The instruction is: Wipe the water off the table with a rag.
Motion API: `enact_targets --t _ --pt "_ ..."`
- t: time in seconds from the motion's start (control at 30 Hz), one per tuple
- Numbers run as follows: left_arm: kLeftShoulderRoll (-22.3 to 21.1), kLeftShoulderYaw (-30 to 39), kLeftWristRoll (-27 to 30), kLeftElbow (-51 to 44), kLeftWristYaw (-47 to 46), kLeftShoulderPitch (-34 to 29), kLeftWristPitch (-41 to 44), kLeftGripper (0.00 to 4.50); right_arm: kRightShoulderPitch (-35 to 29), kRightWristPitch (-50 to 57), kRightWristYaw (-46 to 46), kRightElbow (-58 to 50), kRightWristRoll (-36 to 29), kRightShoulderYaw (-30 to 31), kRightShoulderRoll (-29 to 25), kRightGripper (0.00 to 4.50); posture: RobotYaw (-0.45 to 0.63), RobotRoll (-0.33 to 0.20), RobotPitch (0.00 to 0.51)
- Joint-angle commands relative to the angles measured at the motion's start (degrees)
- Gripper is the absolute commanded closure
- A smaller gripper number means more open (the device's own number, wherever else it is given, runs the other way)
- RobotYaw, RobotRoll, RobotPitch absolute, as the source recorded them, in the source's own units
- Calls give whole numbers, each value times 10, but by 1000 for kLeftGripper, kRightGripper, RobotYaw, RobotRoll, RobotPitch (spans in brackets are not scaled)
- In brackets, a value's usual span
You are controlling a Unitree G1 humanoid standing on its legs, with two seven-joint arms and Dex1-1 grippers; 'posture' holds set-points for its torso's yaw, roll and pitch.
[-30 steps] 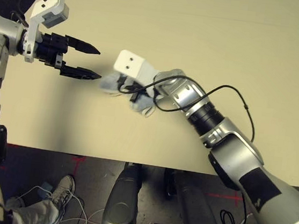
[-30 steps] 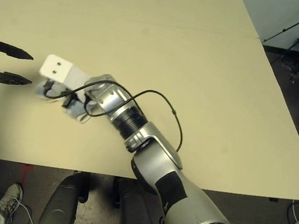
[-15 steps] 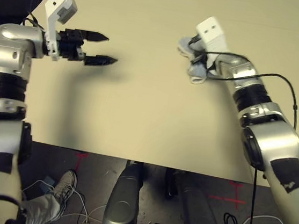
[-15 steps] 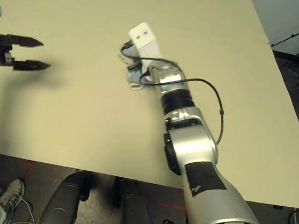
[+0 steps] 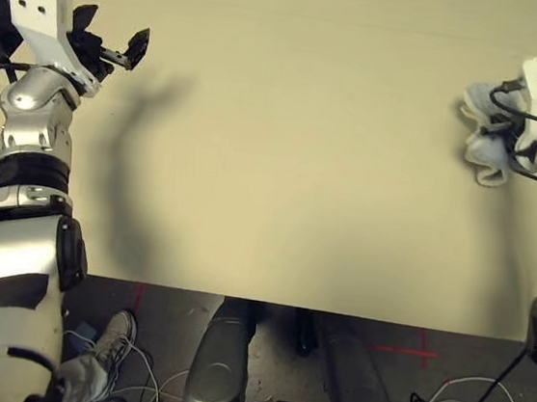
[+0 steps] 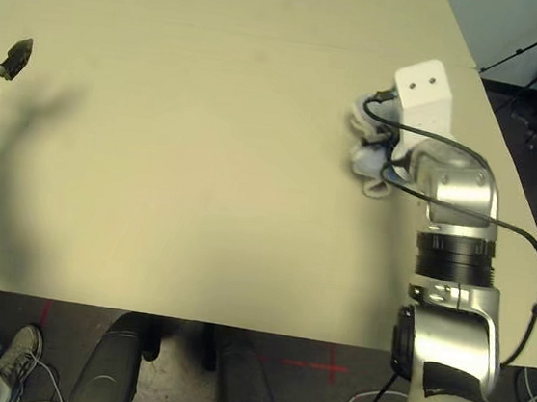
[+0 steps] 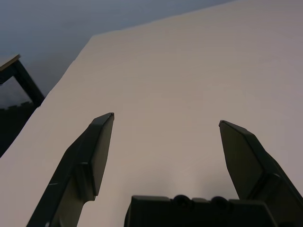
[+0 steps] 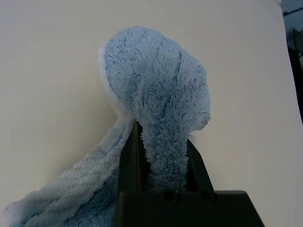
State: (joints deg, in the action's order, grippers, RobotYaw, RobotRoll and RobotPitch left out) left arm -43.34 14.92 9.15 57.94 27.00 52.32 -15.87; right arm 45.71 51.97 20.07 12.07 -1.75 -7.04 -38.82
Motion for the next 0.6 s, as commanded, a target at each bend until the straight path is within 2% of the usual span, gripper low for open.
enact_targets --t 0.03,0.3,0.37,0.43,0.6 --pt "8 10 -3 34 -23 -12 -16 0 -9 5 -7 2 -14 -6 30 4314 178 0 272" --pt "20 15 0 69 -52 -16 -25 0 -22 -35 -41 78 -18 -28 84 4314 205 0 271" --pt "20 16 1 69 -50 -17 -25 0 -27 -57 -38 97 -25 -35 91 3568 215 0 271" --pt "21 16 1 68 -48 -18 -24 0 -29 -85 -42 112 -35 -53 98 3032 222 0 271" --pt "26 21 10 69 -38 -10 -18 0 -37 -240 -24 130 -68 -98 103 1392 237 0 271"
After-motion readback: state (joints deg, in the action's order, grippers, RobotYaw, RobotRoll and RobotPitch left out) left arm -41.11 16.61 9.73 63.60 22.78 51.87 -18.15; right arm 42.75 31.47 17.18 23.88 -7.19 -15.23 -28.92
